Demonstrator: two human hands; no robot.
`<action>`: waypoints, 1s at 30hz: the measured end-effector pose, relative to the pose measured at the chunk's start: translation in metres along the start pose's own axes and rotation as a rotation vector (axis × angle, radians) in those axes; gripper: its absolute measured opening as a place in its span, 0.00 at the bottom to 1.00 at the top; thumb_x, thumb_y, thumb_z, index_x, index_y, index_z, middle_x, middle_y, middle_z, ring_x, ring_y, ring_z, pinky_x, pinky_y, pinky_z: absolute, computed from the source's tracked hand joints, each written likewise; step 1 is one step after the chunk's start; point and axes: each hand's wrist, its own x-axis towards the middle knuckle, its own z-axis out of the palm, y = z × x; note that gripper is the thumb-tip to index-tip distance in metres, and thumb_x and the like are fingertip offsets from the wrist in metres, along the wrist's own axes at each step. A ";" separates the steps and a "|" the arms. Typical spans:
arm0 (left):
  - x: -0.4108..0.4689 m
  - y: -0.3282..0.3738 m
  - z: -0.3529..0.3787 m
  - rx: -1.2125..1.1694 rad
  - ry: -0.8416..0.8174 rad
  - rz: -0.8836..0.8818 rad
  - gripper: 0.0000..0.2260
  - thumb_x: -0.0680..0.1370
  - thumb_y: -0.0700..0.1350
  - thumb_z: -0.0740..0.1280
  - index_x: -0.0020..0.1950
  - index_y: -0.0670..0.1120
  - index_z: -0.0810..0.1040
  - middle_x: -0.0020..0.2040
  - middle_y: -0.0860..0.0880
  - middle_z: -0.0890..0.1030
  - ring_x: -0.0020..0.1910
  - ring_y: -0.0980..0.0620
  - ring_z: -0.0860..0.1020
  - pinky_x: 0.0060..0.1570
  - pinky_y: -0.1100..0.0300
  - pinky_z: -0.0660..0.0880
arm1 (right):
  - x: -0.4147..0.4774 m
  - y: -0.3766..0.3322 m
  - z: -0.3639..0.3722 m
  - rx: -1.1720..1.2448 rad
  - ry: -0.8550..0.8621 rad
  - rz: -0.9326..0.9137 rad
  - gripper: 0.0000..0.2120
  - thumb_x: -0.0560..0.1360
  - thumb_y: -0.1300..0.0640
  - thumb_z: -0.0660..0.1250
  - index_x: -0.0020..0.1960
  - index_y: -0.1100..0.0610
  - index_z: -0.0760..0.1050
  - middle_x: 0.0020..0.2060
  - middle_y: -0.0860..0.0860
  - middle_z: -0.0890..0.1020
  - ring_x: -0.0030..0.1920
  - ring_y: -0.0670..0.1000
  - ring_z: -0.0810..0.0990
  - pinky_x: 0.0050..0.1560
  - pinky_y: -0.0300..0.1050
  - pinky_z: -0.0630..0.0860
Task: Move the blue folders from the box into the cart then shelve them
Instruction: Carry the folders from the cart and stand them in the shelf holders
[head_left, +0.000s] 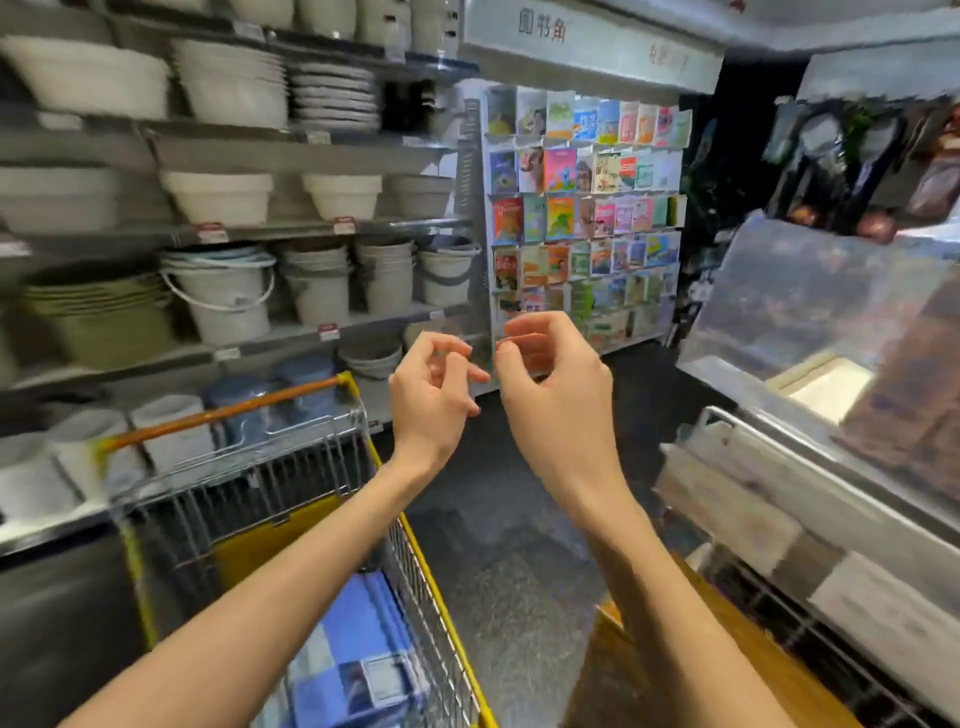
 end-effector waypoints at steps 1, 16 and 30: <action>0.000 -0.015 -0.005 0.007 0.014 -0.036 0.07 0.80 0.34 0.61 0.47 0.42 0.76 0.29 0.56 0.81 0.25 0.56 0.76 0.25 0.62 0.72 | 0.001 0.006 0.014 0.016 -0.047 0.065 0.05 0.77 0.59 0.66 0.52 0.55 0.77 0.42 0.45 0.82 0.41 0.39 0.80 0.41 0.31 0.75; 0.019 -0.320 -0.122 0.240 -0.082 -0.570 0.05 0.77 0.44 0.60 0.45 0.52 0.74 0.32 0.55 0.83 0.25 0.48 0.79 0.30 0.47 0.79 | 0.008 0.174 0.230 -0.332 -0.237 0.339 0.06 0.76 0.56 0.69 0.52 0.56 0.79 0.44 0.47 0.84 0.44 0.44 0.80 0.47 0.35 0.73; -0.065 -0.522 -0.219 0.552 -0.177 -1.111 0.17 0.81 0.45 0.67 0.67 0.39 0.72 0.66 0.38 0.76 0.64 0.39 0.75 0.64 0.46 0.72 | -0.070 0.380 0.409 -0.344 -0.462 0.748 0.07 0.78 0.58 0.67 0.53 0.59 0.79 0.47 0.52 0.84 0.44 0.47 0.79 0.42 0.26 0.69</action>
